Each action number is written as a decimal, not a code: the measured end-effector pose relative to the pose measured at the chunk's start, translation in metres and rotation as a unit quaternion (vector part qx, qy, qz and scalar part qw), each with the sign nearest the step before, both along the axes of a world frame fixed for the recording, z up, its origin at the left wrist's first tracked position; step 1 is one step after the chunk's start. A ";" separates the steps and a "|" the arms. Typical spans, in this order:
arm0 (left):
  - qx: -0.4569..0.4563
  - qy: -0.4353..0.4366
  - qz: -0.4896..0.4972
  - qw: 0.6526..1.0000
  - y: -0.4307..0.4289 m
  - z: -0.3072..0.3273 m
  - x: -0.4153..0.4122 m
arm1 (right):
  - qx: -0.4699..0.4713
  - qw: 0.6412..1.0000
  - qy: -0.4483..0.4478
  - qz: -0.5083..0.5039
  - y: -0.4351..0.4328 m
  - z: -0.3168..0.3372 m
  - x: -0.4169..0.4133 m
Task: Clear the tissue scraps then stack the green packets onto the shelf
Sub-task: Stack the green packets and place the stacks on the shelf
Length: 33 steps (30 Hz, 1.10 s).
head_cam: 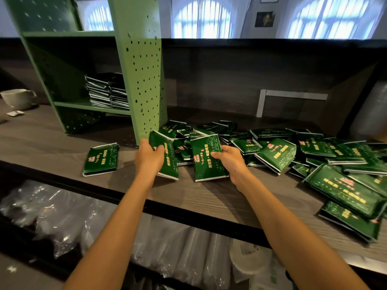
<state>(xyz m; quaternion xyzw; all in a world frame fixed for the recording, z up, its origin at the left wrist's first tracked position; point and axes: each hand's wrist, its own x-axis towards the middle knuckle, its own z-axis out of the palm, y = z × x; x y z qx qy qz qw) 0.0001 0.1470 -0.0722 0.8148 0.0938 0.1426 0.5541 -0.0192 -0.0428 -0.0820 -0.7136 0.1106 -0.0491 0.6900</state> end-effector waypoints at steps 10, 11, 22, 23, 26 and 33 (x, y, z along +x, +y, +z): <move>-0.079 -0.029 -0.080 0.993 -0.054 -0.001 -0.018 | 0.031 0.999 0.005 -0.004 0.005 0.000 -0.006; -0.074 -0.023 -0.081 0.994 -0.059 -0.005 -0.016 | 0.036 0.999 0.007 -0.005 0.006 -0.002 -0.005; -0.043 0.003 -0.127 0.991 -0.071 -0.009 -0.015 | 0.068 0.994 0.000 0.082 0.010 -0.001 -0.009; -0.032 0.004 -0.136 0.990 -0.068 -0.008 -0.014 | 0.065 0.994 -0.001 0.082 0.011 0.000 -0.011; 0.002 -0.005 -0.132 0.991 -0.054 -0.006 -0.013 | 0.059 0.996 -0.011 0.064 0.019 0.001 -0.012; 0.127 -0.053 0.031 0.990 0.020 0.005 -0.011 | 0.023 0.996 -0.014 0.080 0.066 0.017 -0.001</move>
